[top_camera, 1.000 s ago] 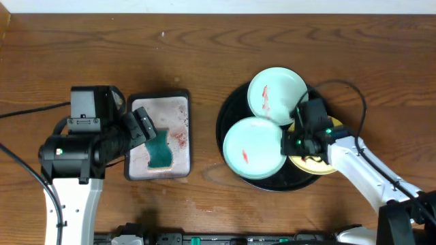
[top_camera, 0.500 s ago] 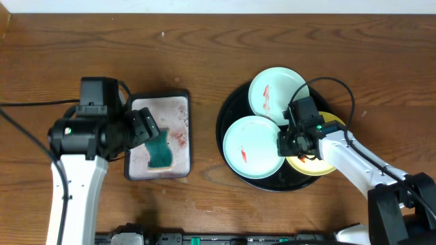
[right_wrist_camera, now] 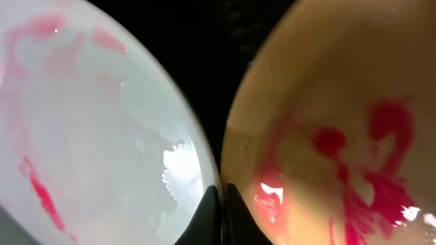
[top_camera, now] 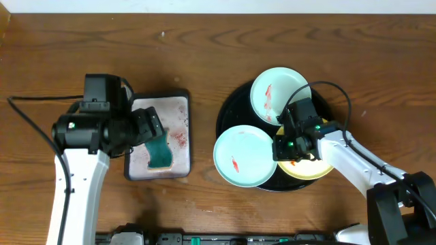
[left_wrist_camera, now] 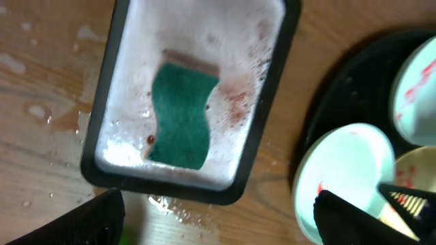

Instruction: Clean dirty plates on tray and stack at the side

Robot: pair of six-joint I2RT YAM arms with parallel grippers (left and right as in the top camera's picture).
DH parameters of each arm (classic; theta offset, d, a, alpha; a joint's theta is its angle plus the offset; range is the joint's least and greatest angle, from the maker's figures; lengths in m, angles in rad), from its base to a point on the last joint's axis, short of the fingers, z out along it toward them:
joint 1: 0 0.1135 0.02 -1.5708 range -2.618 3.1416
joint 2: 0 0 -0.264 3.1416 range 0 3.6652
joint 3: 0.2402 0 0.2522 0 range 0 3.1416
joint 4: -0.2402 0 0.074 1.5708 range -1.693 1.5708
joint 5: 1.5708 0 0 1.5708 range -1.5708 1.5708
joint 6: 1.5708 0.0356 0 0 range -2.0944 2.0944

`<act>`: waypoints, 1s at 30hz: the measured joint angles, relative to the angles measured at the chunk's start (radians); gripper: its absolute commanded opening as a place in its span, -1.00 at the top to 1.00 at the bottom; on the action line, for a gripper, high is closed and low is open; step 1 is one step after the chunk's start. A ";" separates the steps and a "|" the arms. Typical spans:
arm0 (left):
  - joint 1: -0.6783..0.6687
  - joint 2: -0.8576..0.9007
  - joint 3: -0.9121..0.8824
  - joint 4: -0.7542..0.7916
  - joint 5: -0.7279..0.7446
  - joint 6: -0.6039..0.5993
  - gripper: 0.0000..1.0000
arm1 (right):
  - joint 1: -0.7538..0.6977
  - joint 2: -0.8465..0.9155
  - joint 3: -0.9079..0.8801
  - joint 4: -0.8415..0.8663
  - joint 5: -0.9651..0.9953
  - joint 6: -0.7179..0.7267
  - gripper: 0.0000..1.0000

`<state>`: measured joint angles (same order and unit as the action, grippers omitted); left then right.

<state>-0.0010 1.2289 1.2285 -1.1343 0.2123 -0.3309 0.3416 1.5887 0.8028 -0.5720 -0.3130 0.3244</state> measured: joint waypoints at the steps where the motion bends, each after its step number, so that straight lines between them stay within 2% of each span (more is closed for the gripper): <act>1: 0.000 -0.012 0.000 0.008 0.000 0.000 -0.78 | 0.001 0.000 0.000 0.000 -0.002 0.001 0.98; 10: 0.000 -0.045 0.000 0.016 0.004 0.004 -0.79 | 0.001 0.000 0.000 0.085 -0.063 -0.025 0.98; 18: 0.000 -0.045 0.000 0.016 0.011 0.013 -0.79 | 0.001 -0.041 0.016 0.087 -0.058 -0.037 0.98; 26: 0.000 -0.045 0.000 0.016 0.011 0.014 -0.79 | 0.071 -0.029 0.011 0.124 -0.039 0.011 0.98; 30: 0.000 -0.045 0.000 0.016 0.011 0.014 -0.79 | 0.104 0.024 0.005 0.105 0.042 0.079 0.98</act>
<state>-0.0010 1.1835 1.2285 -1.1179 0.2234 -0.3164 0.4454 1.6127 0.8082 -0.4675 -0.2707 0.4030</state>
